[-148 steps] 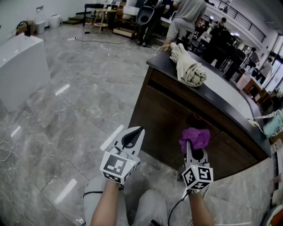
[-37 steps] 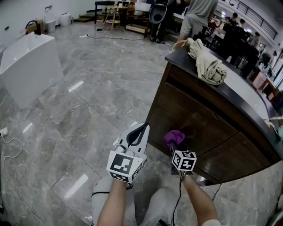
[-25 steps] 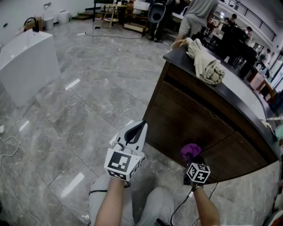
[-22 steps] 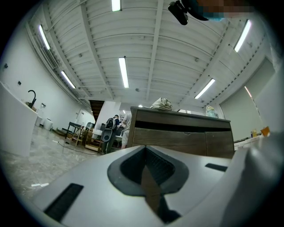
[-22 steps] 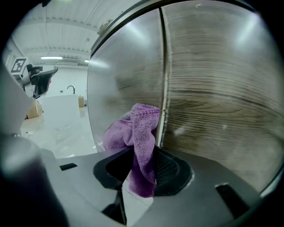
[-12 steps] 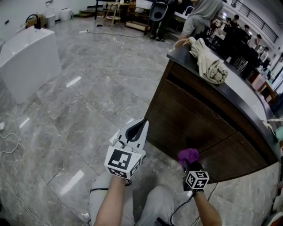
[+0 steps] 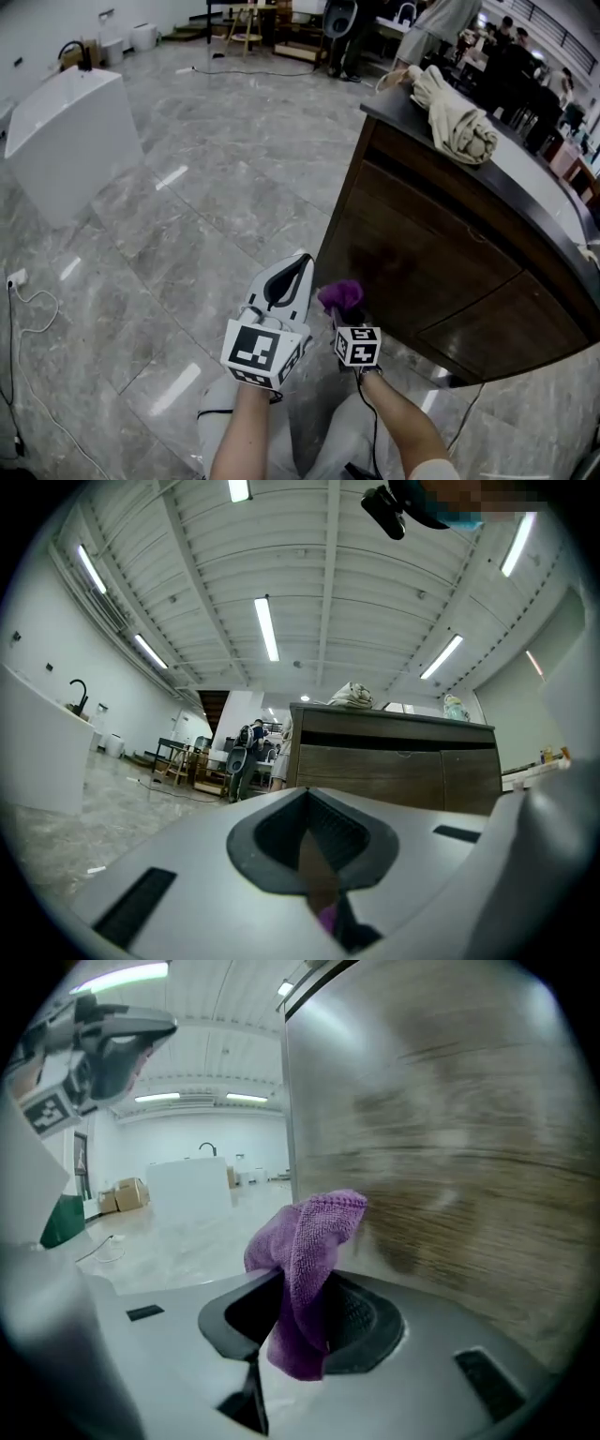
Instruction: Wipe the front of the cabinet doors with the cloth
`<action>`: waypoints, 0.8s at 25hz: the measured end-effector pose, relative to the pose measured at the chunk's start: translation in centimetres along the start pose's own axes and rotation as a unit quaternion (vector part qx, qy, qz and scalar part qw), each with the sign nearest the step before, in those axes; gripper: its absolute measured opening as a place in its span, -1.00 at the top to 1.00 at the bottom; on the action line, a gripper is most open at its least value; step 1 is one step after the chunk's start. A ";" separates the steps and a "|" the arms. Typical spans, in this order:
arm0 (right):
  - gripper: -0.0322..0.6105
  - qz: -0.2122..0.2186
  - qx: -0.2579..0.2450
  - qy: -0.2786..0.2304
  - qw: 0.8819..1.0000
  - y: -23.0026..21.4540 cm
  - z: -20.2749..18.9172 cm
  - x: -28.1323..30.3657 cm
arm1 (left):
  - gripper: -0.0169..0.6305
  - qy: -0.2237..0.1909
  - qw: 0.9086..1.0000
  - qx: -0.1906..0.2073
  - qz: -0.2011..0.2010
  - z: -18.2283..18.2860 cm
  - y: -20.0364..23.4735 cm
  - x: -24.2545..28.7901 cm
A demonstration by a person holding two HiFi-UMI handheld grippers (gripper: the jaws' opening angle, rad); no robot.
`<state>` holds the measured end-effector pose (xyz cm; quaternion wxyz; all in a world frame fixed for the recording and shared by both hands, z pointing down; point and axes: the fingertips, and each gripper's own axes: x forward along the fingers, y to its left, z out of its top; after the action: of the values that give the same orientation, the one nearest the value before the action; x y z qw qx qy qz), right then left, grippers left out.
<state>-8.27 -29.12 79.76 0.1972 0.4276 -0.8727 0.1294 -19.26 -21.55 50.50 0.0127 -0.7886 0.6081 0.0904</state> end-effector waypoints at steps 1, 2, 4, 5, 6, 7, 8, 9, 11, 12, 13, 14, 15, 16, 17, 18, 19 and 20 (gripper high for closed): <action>0.51 -0.001 -0.002 0.003 1.000 0.6 0.1 1.5 | 0.94 0.001 1.000 -0.001 0.002 0.0 0.1 -0.2; 0.51 -0.003 -0.004 0.008 1.000 1.1 0.3 2.9 | 0.94 0.001 1.000 -0.001 0.005 0.1 0.2 -0.4; 0.51 -0.016 -0.017 0.018 1.000 1.4 0.6 5.3 | 0.94 0.002 1.000 -0.001 0.006 0.2 0.3 -0.7; 0.51 -0.024 -0.026 0.024 0.999 1.3 0.6 6.2 | 0.94 0.002 1.000 0.000 0.005 0.3 0.3 -0.7; 0.51 -0.032 -0.037 0.031 0.998 1.1 0.5 7.0 | 0.94 0.003 1.000 0.000 0.004 0.3 0.2 -0.8; 0.51 -0.039 -0.046 0.040 0.997 0.9 0.3 7.7 | 0.94 0.004 1.000 0.002 0.003 0.4 0.2 -0.8; 0.51 -0.047 -0.054 0.048 0.996 0.6 0.2 8.2 | 0.94 0.004 1.000 0.003 0.002 0.5 0.3 -0.9; 0.50 -0.055 -0.058 0.054 0.995 0.2 0.1 8.5 | 0.94 0.005 1.000 0.006 0.002 0.5 0.4 -1.0; 0.51 -0.070 -0.046 0.060 0.995 -1.0 -0.1 8.3 | 0.94 0.004 1.000 0.011 0.003 0.7 0.6 -1.2; 0.50 -0.073 -0.036 0.061 0.995 -1.8 -0.3 7.9 | 0.94 0.000 1.000 0.011 0.004 0.9 0.8 -1.4; 0.50 -0.075 -0.026 0.060 0.995 -2.5 -0.6 7.4 | 0.94 -0.007 1.000 0.008 0.005 1.1 0.9 -1.5; 0.50 -0.076 -0.019 0.057 0.995 -3.2 -0.9 6.9 | 0.94 -0.015 1.000 0.001 0.004 1.4 1.1 -1.5; 0.50 -0.078 -0.014 0.052 0.995 -3.9 -1.2 6.3 | 0.94 -0.023 1.000 -0.010 0.003 1.6 1.3 -1.4; 0.50 -0.082 -0.011 0.047 0.995 -4.7 -1.5 5.5 | 0.94 -0.028 0.999 -0.020 0.001 1.6 1.5 -1.3; 0.50 -0.086 -0.008 0.043 0.995 -5.4 -1.9 4.7 | 0.94 -0.030 0.999 -0.029 0.000 1.6 1.6 -1.1; 0.50 -0.088 -0.007 0.042 0.995 -6.2 -2.3 3.8 | 0.94 -0.030 0.999 -0.032 0.000 1.5 1.6 -1.0; 0.50 -0.090 -0.006 0.043 0.995 -7.1 -2.9 2.8 | 0.94 -0.028 0.999 -0.032 0.000 1.3 1.6 -0.9; 0.50 -0.092 -0.006 0.045 0.995 -7.9 -3.4 1.8 | 0.94 -0.026 0.999 -0.030 -0.001 1.2 1.5 -0.7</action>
<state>-2.13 -33.78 84.08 0.2500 0.4985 -0.8207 0.1243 -21.04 -21.07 49.56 0.0048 -0.7863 0.6041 0.1293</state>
